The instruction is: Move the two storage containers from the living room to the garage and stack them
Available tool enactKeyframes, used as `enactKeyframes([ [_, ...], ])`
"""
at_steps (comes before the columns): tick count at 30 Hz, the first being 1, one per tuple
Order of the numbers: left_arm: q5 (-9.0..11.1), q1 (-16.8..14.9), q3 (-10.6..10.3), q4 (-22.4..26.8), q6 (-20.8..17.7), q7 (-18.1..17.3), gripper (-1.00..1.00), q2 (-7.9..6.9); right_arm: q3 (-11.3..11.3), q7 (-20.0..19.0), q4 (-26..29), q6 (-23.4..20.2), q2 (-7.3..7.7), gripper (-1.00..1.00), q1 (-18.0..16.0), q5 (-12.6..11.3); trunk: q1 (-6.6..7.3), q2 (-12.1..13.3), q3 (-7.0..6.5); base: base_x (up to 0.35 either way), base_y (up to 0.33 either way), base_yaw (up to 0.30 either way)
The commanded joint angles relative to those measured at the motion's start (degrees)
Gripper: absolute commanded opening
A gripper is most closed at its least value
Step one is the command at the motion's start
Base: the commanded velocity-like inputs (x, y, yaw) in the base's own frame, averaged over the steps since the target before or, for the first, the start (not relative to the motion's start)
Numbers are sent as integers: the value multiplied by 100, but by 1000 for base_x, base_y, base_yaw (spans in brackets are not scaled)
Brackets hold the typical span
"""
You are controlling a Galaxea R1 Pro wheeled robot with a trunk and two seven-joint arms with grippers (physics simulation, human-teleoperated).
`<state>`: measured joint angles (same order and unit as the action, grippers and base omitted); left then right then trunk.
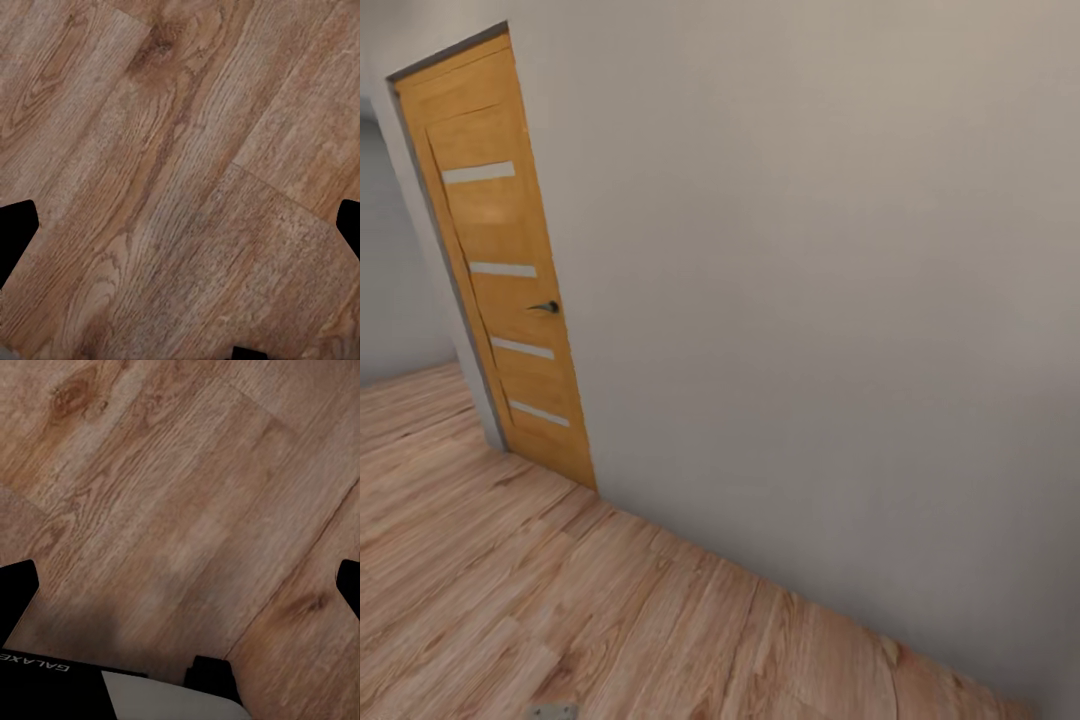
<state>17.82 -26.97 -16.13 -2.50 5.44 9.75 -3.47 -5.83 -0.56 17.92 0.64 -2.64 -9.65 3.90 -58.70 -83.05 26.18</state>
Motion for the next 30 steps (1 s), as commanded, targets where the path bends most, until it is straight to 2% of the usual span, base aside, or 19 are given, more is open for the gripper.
enactKeyframes([
  [1, 46, -10, -48, -22, 36, 1, 100, 6, 3, -6, 1, 7, 1, 100, -2, 41, -3, -3, 6, 319, 0, 288],
  [5, 46, -10, -48, -22, 36, 1, 100, 13, 3, -6, 1, 7, 1, 100, -2, 41, -3, -3, 6, 180, 0, 288],
  [16, 52, -10, -44, -22, 36, 15, 100, 7, 3, -6, 1, 7, 1, 100, -2, 41, -3, -3, 6, 20, 0, 288],
  [30, 55, -10, -42, -22, 36, 18, 100, 4, -1, -6, 1, 5, -8, 100, -2, 41, -3, -3, -5, 312, 0, 288],
])
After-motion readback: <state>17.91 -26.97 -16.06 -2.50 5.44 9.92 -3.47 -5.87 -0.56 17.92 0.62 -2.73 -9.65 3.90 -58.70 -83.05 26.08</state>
